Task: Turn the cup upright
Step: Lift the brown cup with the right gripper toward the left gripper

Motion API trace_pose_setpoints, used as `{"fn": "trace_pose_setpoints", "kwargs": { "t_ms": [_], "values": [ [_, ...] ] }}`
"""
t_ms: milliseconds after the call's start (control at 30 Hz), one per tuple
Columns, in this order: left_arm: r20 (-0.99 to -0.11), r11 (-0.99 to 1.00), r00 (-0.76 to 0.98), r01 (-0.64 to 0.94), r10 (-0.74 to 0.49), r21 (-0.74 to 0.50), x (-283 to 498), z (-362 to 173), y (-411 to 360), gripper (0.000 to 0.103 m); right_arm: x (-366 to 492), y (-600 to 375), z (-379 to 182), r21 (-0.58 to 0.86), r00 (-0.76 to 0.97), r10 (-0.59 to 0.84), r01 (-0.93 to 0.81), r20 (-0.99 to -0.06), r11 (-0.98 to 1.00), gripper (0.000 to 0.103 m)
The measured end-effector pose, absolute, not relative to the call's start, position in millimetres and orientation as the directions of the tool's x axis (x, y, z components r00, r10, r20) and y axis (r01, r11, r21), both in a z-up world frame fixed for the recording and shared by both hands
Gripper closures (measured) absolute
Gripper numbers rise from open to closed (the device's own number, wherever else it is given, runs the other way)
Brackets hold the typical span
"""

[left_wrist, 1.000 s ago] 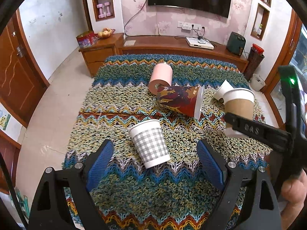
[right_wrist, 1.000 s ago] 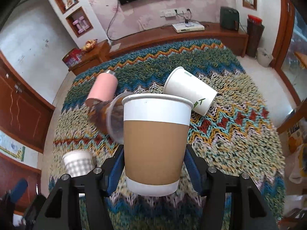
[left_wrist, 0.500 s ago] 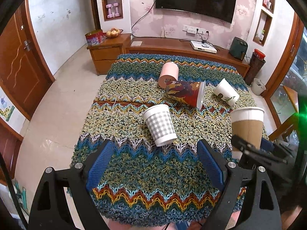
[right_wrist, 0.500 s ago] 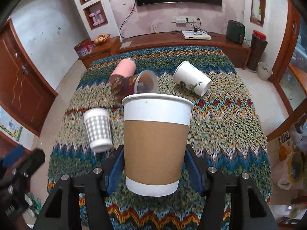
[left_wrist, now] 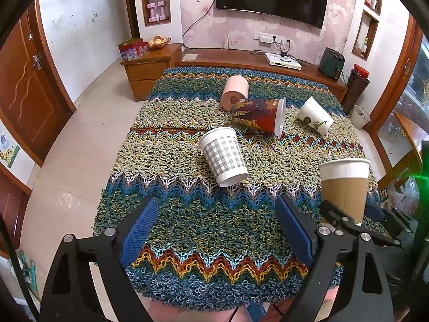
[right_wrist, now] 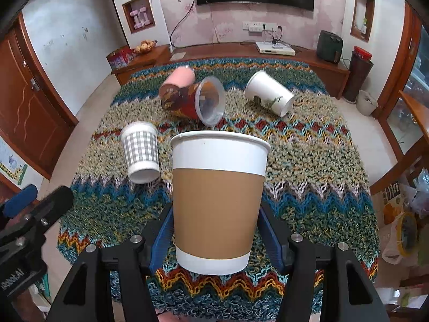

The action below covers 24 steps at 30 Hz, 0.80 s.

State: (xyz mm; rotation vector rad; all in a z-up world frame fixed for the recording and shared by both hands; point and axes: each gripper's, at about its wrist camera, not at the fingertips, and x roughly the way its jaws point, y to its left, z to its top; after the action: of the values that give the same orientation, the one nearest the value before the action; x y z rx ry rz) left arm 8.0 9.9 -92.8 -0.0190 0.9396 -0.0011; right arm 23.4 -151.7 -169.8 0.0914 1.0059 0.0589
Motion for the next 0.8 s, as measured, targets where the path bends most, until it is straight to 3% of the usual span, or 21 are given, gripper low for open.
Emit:
{"fn": "trace_pose_setpoints", "kwargs": {
  "t_ms": [333,600,800],
  "values": [
    [-0.819,1.0,0.574,-0.007,-0.009,-0.016,15.9,-104.4,11.2,0.013,35.2,-136.0,-211.6,0.071,0.449,0.084,-0.045,-0.889,0.996,0.042],
    [-0.847,0.994,0.52,0.051,-0.108,-0.095,28.9,-124.3,4.5,0.013,41.6,-136.1,-230.6,0.069,0.402,0.084,-0.052,-0.912,0.996,0.041],
    [-0.859,0.993,0.499,0.052,-0.114,-0.102,34.4,-133.3,0.5,0.013,44.6,-136.5,-241.2,0.074,0.38,0.088,-0.051,-0.921,0.996,0.041]
  ]
}}
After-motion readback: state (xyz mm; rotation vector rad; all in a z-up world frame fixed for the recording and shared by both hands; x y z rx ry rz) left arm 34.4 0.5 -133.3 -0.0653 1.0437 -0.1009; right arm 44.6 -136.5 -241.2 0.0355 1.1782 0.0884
